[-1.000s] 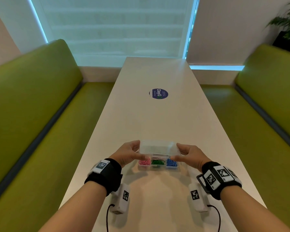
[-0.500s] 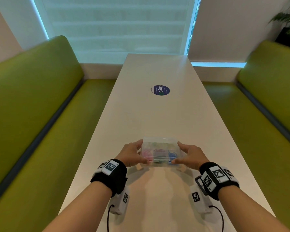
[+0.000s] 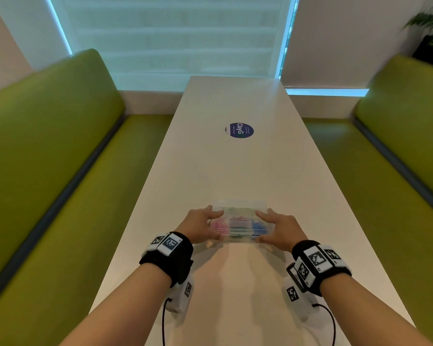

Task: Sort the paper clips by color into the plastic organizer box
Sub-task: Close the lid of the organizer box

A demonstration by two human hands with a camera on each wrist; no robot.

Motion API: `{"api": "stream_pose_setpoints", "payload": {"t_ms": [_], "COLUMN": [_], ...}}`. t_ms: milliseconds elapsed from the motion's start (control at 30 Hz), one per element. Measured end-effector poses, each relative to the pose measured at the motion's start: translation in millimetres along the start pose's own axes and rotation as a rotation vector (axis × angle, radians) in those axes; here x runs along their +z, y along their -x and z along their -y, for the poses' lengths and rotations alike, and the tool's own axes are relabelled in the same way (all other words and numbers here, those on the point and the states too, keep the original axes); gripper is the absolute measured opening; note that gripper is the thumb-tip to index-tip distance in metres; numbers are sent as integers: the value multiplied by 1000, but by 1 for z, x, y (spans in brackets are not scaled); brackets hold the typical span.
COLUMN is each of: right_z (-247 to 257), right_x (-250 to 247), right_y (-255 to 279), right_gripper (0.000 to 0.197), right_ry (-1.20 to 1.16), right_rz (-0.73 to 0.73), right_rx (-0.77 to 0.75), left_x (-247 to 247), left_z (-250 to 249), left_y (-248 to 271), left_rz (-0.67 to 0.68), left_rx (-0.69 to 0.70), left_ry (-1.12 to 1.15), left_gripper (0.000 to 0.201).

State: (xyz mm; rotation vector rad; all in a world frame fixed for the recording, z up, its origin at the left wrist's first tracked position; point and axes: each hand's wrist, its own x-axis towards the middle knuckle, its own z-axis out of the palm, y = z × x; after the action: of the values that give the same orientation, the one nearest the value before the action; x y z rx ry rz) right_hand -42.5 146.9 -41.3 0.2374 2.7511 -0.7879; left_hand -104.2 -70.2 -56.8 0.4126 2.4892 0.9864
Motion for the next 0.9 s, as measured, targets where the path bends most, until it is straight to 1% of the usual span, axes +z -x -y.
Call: {"api": "stream_pose_setpoints", "payload": {"t_ms": [167,433,567,600,667,733,800,900], "right_z": [2,4,3,2,1,-1,-1,-1], "right_x": [2,0,0,-1,-3,-4,-5,-5], "right_y": [3,5,5,5,5,4,2,0], "right_gripper": [67,67,66,65,66,72,79,81], "right_ry": [55,43,-18,-39,-79,-81,-65,-63], "right_rz": [8,19,19,18,12,10,7,5], "right_rx": [-11,-9,-10,-5,9,18,26,37], "left_x": [-3,-6,-7,-7,-6,-6,-7,-7], "left_z": [-4,-8,-13,-13,-13,-14,-15,-18], "left_y": [2,4,5,5,4,4,4,2], "left_rz": [-8,9,-5,-12,-18,-19,-18,-19], "left_rx": [-17,-35,-45,-57,-83,-97,-104,-106], "left_ry": [-72,-97,-61,-40,19,37,39,31], "left_gripper": [74,73,66,68,79,88,86,86]}}
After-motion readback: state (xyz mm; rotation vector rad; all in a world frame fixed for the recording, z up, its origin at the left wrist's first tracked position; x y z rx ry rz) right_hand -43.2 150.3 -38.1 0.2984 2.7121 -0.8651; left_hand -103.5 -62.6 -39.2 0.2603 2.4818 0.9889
